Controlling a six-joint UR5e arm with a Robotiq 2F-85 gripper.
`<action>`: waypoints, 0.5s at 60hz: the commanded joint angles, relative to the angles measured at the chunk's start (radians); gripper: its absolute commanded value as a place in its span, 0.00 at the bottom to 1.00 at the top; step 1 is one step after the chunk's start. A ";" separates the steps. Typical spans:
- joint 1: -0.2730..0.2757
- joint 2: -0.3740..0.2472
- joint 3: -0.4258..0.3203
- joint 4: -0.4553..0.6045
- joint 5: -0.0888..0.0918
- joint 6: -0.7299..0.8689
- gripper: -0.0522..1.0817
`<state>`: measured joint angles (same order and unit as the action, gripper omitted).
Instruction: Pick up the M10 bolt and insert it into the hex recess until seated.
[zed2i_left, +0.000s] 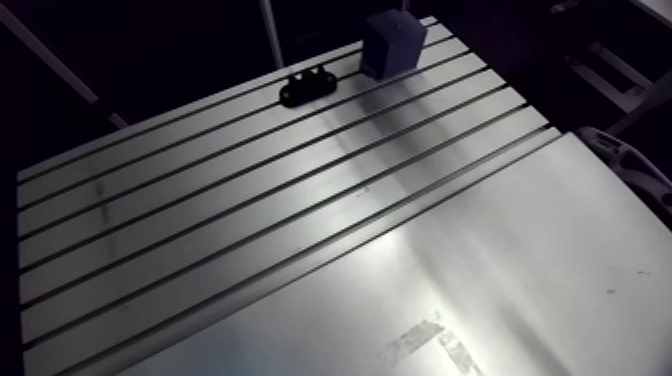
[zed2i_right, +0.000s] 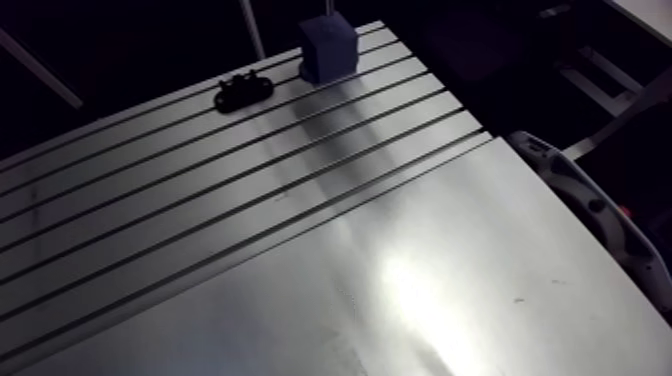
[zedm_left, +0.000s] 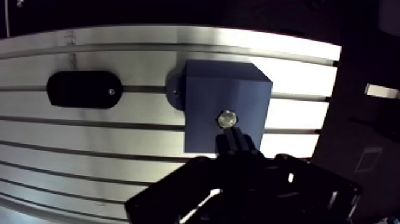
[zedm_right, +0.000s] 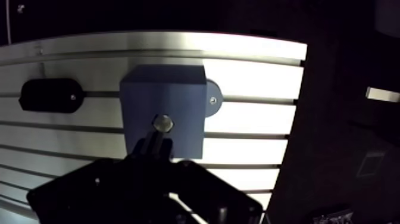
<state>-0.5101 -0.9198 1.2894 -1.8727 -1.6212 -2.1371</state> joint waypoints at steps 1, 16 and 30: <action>0.001 -0.004 0.003 0.002 -0.001 -0.004 1.00; 0.001 -0.009 0.004 -0.003 -0.002 -0.004 0.27; 0.002 -0.029 0.014 -0.008 -0.001 -0.005 0.05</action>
<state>-0.5084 -0.9370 1.3001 -1.8794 -1.6243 -2.1417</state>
